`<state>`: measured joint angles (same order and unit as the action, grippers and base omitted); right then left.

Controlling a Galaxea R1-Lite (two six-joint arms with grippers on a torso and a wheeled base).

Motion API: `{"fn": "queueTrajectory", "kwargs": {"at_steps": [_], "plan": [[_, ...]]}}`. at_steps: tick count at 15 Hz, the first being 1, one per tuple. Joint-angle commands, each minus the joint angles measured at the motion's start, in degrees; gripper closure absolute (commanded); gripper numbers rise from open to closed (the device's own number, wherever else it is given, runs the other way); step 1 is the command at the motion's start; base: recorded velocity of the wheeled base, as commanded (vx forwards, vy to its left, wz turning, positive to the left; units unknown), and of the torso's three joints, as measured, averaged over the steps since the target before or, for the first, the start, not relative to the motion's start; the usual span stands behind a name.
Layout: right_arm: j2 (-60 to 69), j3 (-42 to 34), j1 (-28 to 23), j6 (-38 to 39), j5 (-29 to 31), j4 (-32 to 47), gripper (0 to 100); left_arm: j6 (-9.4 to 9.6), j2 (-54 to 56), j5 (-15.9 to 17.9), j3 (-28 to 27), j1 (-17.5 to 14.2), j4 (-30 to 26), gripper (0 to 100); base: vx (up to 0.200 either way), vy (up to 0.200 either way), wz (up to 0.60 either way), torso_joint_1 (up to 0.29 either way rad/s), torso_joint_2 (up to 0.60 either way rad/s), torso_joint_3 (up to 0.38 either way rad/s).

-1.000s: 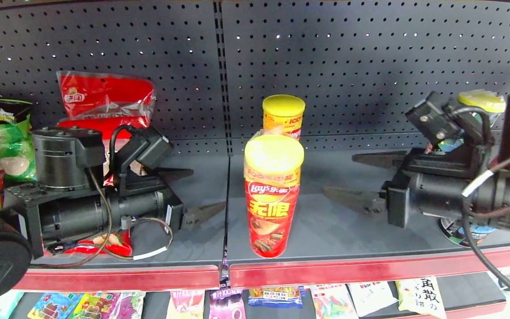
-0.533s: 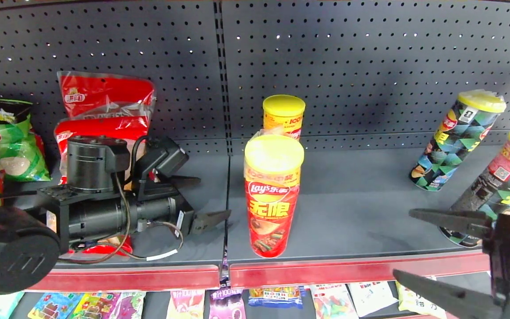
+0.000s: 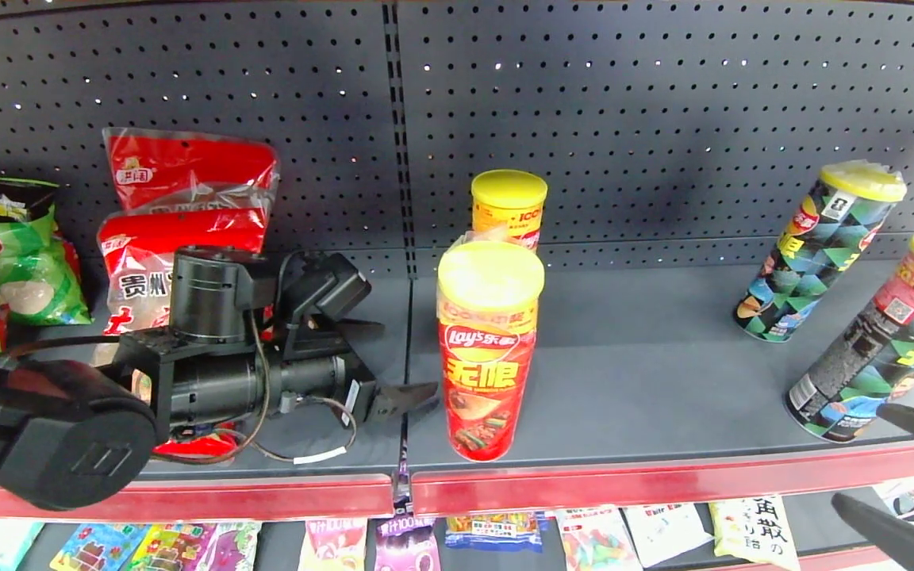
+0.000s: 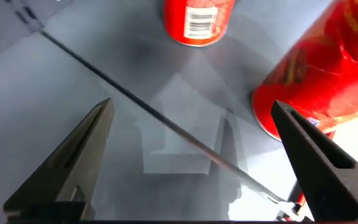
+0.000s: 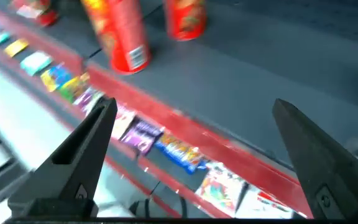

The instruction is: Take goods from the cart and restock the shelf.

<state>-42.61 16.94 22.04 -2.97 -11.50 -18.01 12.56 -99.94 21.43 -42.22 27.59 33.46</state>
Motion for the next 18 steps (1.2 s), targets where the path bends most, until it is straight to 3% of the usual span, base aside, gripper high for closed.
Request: {"fn": "queueTrajectory", "kwargs": {"at_steps": [1,3,10,18], "plan": [[2.62,-0.42,-3.32,0.60,0.16,0.52,0,0.01,-0.43,0.01,0.12,0.27,0.02,0,0.000,0.000,0.00,0.000,0.00,0.000],[4.02,-0.51,-6.48,2.01,0.16,1.48,0,0.01,-0.17,0.28,0.20,0.63,-0.06,0,0.000,0.000,0.00,0.000,0.00,0.000],[3.85,-0.25,-6.66,2.27,0.25,1.48,0,0.01,-0.52,0.19,0.38,2.73,-0.15,0,0.000,0.000,0.00,0.000,0.00,0.000],[3.85,-0.16,-6.66,2.45,0.25,1.48,0,0.01,-0.96,0.19,0.20,2.82,-0.06,0,0.000,0.000,0.00,0.000,0.00,0.000]]}}
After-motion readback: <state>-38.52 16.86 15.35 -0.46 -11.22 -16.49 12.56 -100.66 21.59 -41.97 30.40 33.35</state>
